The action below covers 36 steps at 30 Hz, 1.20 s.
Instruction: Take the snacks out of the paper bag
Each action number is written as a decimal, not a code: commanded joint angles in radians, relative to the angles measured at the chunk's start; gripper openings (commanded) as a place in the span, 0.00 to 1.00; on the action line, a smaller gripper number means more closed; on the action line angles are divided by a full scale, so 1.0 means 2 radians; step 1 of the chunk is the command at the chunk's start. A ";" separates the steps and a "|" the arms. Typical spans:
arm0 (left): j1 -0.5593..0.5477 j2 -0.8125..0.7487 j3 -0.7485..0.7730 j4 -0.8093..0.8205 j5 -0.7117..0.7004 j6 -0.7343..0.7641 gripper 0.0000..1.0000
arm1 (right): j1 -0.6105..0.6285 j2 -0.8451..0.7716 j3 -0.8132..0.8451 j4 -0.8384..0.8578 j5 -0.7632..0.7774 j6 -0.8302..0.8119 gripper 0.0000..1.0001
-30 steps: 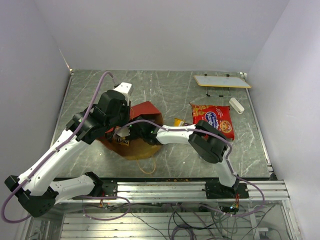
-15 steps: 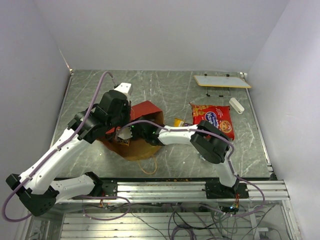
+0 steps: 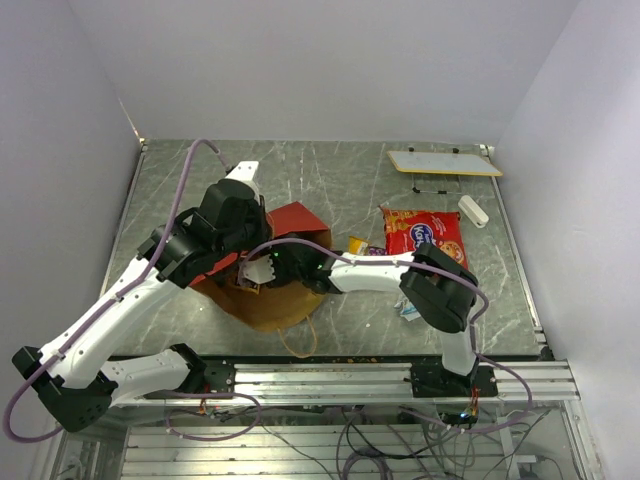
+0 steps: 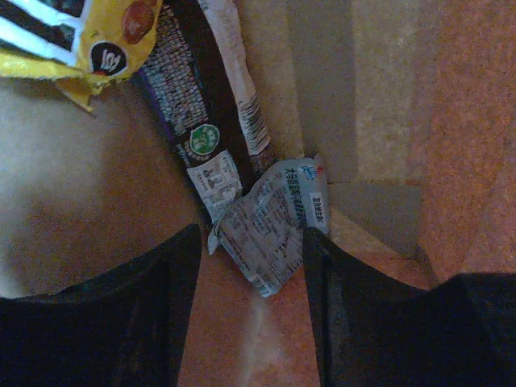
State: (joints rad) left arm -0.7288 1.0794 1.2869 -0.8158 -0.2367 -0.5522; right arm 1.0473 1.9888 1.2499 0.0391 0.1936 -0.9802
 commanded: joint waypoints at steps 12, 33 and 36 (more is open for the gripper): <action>0.000 -0.088 -0.063 0.072 0.013 -0.063 0.07 | 0.017 -0.067 -0.058 0.037 -0.181 0.052 0.62; 0.000 -0.082 -0.081 0.076 0.084 -0.101 0.07 | 0.054 0.088 0.033 0.176 -0.124 0.266 0.72; 0.001 -0.078 -0.063 0.056 0.075 -0.083 0.07 | 0.050 0.104 0.044 0.180 -0.126 0.305 0.74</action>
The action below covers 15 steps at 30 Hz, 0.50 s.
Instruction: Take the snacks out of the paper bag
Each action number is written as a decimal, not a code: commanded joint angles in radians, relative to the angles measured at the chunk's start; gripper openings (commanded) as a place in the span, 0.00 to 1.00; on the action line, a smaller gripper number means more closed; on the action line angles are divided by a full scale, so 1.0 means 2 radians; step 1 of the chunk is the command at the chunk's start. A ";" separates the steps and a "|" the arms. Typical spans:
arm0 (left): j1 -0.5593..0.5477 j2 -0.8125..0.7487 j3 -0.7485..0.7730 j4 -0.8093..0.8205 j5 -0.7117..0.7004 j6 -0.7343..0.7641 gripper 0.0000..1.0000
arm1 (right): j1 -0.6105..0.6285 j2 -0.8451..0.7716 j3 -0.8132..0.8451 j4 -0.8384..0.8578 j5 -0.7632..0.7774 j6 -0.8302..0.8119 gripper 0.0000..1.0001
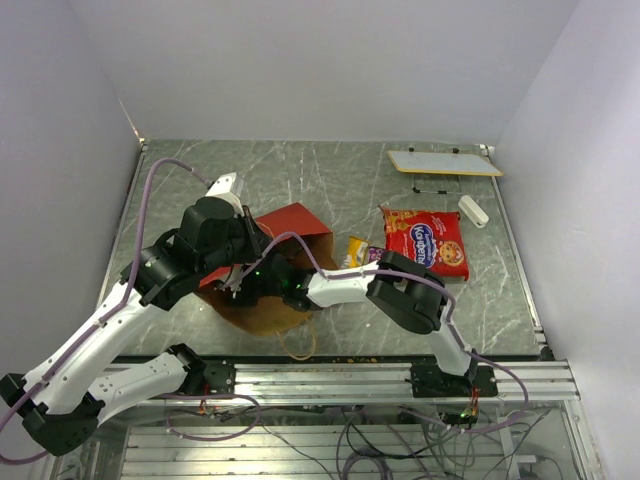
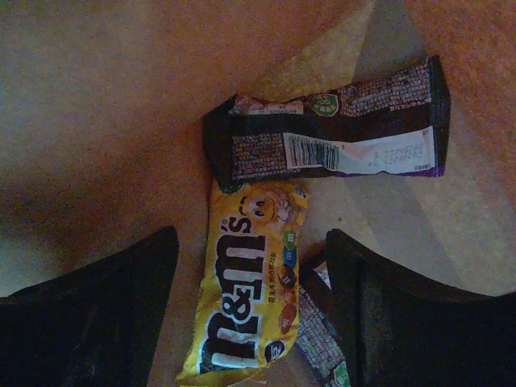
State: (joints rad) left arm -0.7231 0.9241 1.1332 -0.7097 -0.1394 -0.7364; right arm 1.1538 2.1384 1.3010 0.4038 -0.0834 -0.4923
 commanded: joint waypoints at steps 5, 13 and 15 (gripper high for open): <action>-0.003 0.014 0.043 -0.026 0.017 0.042 0.07 | -0.005 0.049 0.027 -0.018 0.013 0.078 0.68; -0.003 0.001 0.046 -0.037 -0.011 0.066 0.07 | -0.011 0.023 -0.012 -0.038 0.009 0.081 0.25; -0.003 0.002 0.051 -0.044 -0.026 0.067 0.07 | -0.010 0.012 -0.019 -0.042 0.026 0.085 0.16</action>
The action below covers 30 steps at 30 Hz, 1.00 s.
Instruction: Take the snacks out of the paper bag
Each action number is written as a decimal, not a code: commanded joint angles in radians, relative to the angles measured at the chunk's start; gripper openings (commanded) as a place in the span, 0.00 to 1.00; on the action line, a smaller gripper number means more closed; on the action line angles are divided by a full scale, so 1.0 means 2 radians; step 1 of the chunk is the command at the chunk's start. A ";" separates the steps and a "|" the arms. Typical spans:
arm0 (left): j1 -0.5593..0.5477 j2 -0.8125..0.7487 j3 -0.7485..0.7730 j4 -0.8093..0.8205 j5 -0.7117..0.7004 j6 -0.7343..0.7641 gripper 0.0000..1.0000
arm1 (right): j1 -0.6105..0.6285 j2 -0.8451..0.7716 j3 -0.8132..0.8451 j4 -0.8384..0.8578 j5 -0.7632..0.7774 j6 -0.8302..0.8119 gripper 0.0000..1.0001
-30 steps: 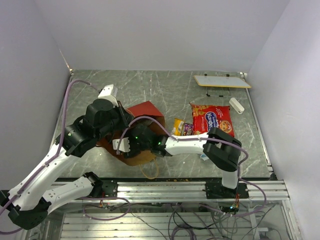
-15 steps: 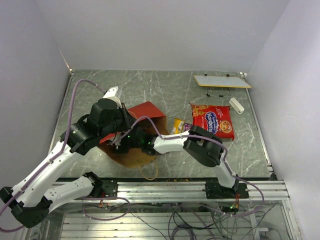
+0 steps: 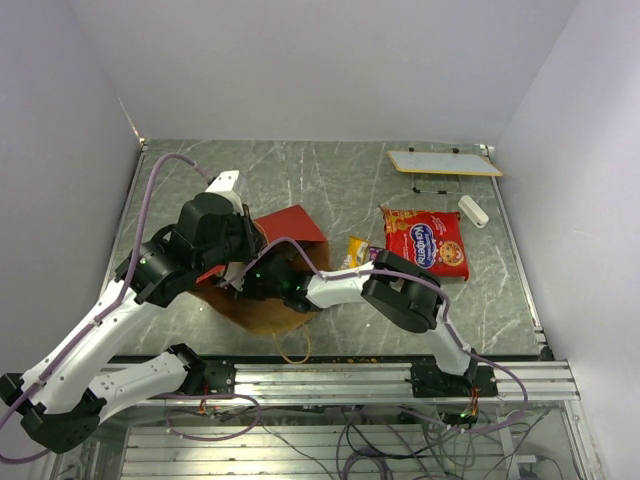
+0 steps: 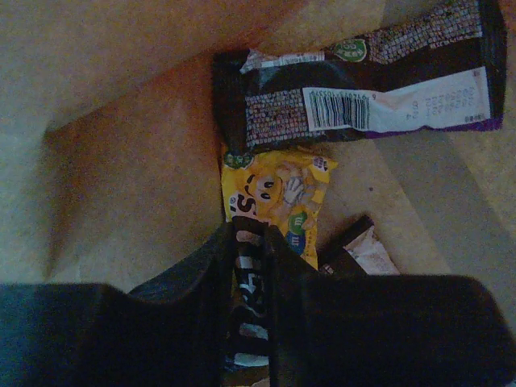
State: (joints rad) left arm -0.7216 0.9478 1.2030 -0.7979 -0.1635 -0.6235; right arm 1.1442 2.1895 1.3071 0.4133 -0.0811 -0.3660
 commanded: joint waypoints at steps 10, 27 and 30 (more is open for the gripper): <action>-0.003 -0.001 0.014 -0.028 -0.045 -0.010 0.07 | -0.005 -0.073 -0.068 -0.036 0.044 0.029 0.01; -0.003 -0.017 0.002 -0.026 -0.056 -0.074 0.07 | -0.006 -0.179 -0.130 -0.040 0.064 0.028 0.00; -0.003 -0.021 -0.002 -0.026 -0.055 -0.082 0.07 | -0.006 -0.194 -0.143 -0.026 0.065 0.034 0.00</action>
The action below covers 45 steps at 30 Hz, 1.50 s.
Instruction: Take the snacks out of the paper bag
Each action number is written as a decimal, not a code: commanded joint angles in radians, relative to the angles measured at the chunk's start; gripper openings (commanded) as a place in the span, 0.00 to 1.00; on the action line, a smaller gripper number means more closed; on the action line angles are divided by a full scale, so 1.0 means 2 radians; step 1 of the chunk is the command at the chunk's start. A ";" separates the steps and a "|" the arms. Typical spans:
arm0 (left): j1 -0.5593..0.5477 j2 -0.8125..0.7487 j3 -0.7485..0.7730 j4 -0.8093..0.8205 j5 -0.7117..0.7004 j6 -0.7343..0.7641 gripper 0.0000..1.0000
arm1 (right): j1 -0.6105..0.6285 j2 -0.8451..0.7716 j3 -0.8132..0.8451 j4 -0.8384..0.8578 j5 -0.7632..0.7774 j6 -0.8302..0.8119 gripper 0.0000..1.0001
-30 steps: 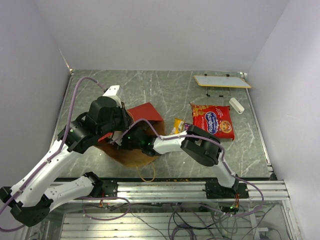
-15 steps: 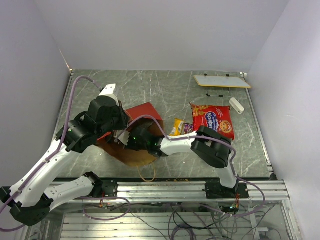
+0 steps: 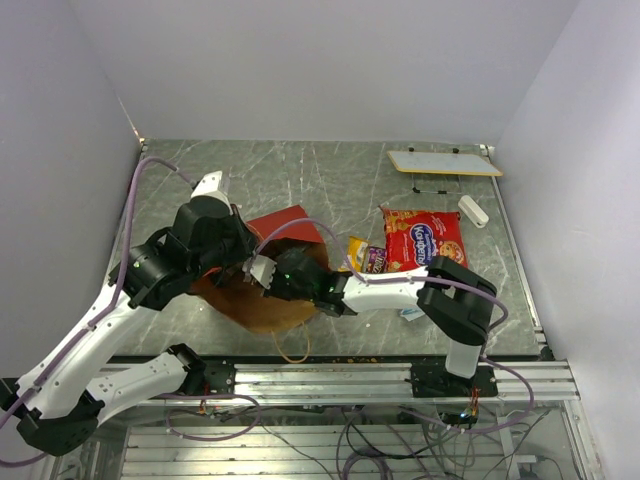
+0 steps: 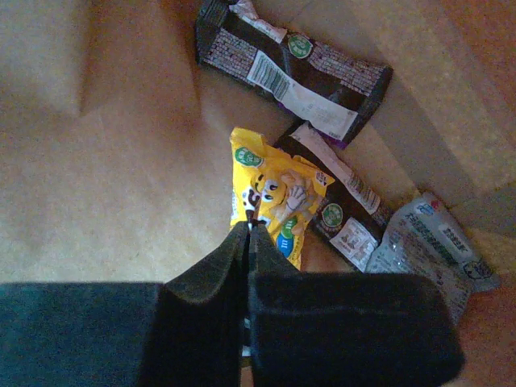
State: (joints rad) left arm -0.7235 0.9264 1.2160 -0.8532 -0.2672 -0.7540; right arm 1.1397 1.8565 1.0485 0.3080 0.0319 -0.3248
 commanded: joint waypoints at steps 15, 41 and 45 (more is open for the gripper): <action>-0.002 -0.025 -0.035 0.024 0.003 -0.035 0.07 | -0.003 -0.107 -0.083 0.022 0.019 0.053 0.00; -0.002 0.004 -0.008 0.013 -0.022 -0.025 0.07 | -0.002 -0.381 -0.109 -0.131 -0.021 -0.058 0.00; -0.002 0.007 -0.005 0.009 -0.024 -0.010 0.07 | -0.003 -0.444 -0.114 -0.169 0.012 -0.063 0.00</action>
State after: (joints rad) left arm -0.7235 0.9337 1.1687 -0.8173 -0.2867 -0.8158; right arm 1.1381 1.0779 0.7959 0.0692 -0.0120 -0.4061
